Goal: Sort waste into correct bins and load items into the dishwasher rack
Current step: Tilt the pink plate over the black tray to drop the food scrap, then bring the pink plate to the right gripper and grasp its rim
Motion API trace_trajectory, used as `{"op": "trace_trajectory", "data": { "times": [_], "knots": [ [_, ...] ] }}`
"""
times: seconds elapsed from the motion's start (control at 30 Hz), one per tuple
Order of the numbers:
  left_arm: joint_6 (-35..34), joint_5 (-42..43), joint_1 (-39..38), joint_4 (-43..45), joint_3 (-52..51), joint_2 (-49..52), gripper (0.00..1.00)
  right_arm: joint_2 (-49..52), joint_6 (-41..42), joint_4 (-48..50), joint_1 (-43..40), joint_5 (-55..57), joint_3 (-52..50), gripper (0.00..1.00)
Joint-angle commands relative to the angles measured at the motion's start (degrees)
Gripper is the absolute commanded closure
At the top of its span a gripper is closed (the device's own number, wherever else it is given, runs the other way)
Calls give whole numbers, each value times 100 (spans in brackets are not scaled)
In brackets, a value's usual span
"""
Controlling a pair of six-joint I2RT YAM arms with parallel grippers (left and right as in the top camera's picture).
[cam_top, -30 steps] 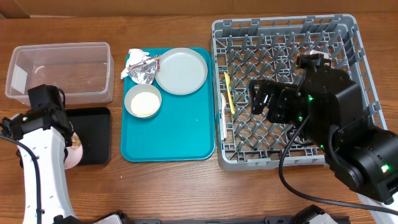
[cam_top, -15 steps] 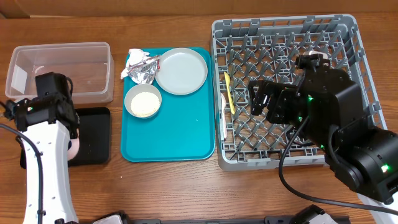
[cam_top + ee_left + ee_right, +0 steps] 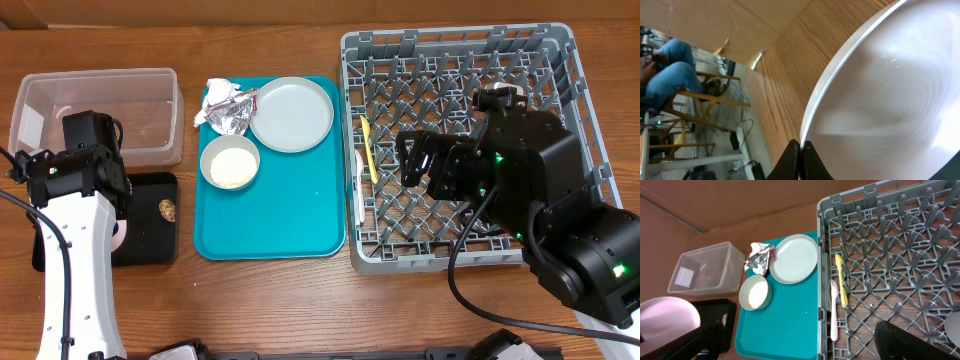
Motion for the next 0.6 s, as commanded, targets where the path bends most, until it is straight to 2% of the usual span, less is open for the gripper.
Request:
{"op": "trace_trajectory", "data": {
  "times": [0.0, 0.07, 0.2, 0.37, 0.47, 0.57],
  "knots": [
    [-61, 396, 22, -46, 197, -210, 96, -26, -122, -4, -13, -7, 72, 0],
    [35, 1021, 68, -83, 282, -417, 96, -26, -184, 2, -13, -7, 72, 0],
    [693, 2476, 76, 28, 734, -863, 96, -26, -190, 76, -13, -129, 74, 0],
    [1620, 4800, 70, 120, 1467, -1202, 96, 48, -184, 284, -13, -879, 74, 10],
    [2022, 5945, 68, 111, 1558, -1215, 96, 144, -190, 424, -13, -1340, 74, 19],
    [2387, 7211, 68, 83, 1556, -1215, 96, 341, -638, 640, -13, -2006, 72, 24]
  ]
}}
